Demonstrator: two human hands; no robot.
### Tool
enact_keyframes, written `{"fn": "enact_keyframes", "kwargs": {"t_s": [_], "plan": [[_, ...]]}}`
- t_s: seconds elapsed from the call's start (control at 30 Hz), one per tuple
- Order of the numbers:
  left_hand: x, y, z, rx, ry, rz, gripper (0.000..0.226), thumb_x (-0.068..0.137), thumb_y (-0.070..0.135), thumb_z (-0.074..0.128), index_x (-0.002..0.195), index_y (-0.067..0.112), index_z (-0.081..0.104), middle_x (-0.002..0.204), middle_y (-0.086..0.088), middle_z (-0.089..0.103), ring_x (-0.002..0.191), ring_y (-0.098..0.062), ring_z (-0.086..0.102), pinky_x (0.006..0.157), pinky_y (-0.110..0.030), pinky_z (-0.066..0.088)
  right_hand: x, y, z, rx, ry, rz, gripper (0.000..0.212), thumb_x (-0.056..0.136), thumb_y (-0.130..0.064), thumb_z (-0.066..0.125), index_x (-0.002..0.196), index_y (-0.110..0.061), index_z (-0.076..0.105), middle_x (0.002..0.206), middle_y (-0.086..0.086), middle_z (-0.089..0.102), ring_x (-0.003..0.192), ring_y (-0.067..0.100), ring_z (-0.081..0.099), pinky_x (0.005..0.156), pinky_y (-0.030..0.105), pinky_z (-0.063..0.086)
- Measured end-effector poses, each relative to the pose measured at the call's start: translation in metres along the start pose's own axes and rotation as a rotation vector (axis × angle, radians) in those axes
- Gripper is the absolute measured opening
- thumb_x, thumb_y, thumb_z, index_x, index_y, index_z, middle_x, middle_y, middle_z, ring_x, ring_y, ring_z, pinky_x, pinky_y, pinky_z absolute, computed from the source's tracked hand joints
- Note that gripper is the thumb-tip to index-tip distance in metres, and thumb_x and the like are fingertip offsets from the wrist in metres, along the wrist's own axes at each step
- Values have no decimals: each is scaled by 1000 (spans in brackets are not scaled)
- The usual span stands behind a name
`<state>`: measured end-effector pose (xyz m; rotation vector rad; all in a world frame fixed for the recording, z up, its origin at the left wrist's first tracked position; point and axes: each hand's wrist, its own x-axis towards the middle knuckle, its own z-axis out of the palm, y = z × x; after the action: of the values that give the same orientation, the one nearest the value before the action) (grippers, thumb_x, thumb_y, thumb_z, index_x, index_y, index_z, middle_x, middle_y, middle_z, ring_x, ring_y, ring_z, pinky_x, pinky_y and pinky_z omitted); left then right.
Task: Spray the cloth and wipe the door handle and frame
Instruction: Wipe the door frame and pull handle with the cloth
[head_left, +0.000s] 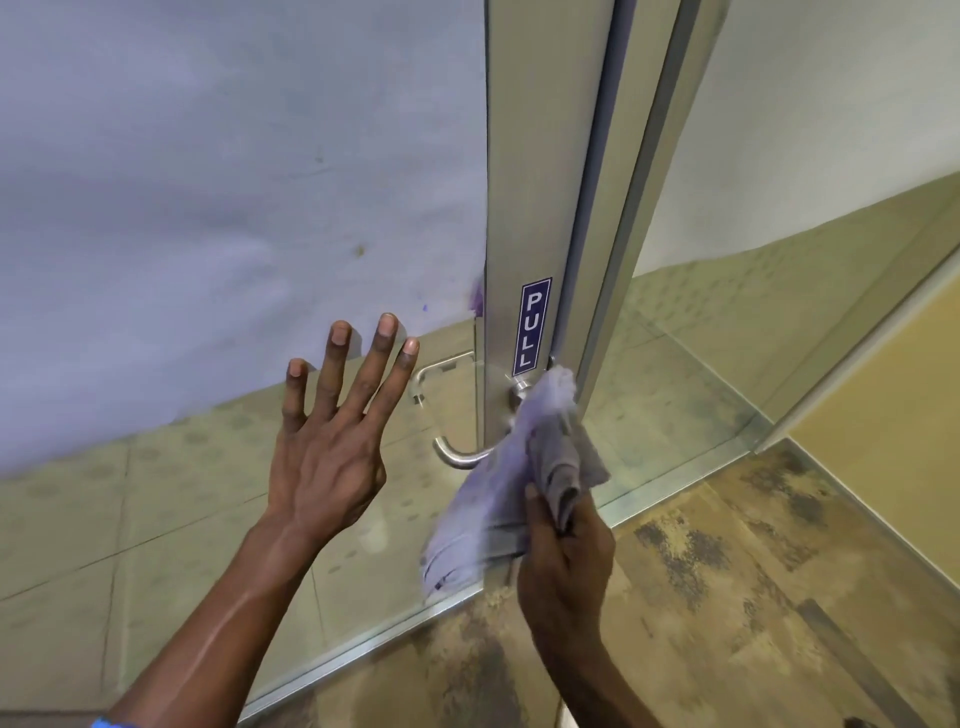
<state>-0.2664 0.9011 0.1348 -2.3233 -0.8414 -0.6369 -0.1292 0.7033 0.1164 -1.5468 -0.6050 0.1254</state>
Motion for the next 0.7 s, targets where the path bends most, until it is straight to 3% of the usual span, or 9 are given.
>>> {"fn": "enact_keyframes", "kwargs": {"t_s": [0.07,0.1,0.13,0.2,0.23,0.33,0.47,0.63,0.7], "plan": [[1,0,0,0,-5,3,123,72,-8,45,185,26,12,195,3,-4,179,-31,-17,140,-53,-23,20,-13,-11,-107,117,-190,8,94,-13,59,87,-13,65,74,-2,64,67,-9,53,64,22,43],[1,0,-1,4,-7,3,123,72,-7,45,185,26,12,195,2,-3,179,-31,-16,140,-53,-23,32,-20,-12,-163,100,-357,12,95,-11,59,104,-12,68,90,0,69,80,-13,56,73,13,46],[2,0,-1,8,-13,4,123,71,-7,45,185,26,12,195,2,-3,179,-32,-16,140,-53,-23,48,-26,-10,-224,39,-527,31,99,-10,62,129,-15,66,117,2,73,98,-10,60,83,8,45],[2,0,-2,14,-17,11,123,70,-6,44,185,26,12,195,1,-2,179,-33,-16,140,-54,-23,78,-27,-4,-430,-81,-755,55,104,-16,63,157,-24,49,162,4,54,118,15,63,85,17,48],[2,0,-2,18,-16,13,123,70,-5,44,185,25,12,195,1,-1,179,-33,-16,140,-54,-23,89,-27,2,-547,-110,-814,55,105,-15,57,159,-23,48,170,5,44,118,23,61,83,26,52],[2,-2,-2,20,-17,17,122,71,-4,45,185,25,12,195,0,-1,179,-33,-16,140,-54,-22,103,-20,21,-768,-204,-855,60,99,-3,39,157,-10,51,170,15,40,109,30,62,85,39,60],[1,-3,-2,33,-20,16,124,69,-4,45,185,25,12,195,1,-2,179,-32,-16,140,-53,-22,106,0,27,-918,-293,-901,59,108,-10,15,160,-7,41,171,19,36,91,29,58,82,39,57],[1,-2,-2,53,-23,19,125,69,-5,47,185,25,12,195,0,-3,179,-32,-18,140,-54,-23,108,20,14,-1002,-401,-918,68,90,-9,55,158,-14,45,170,13,39,90,27,56,78,38,59],[1,-2,-2,61,-17,22,124,70,-6,46,185,24,12,195,0,-3,179,-33,-18,140,-54,-23,108,28,2,-1013,-468,-947,75,85,-7,59,158,-18,48,171,9,40,92,23,48,75,35,56]]}}
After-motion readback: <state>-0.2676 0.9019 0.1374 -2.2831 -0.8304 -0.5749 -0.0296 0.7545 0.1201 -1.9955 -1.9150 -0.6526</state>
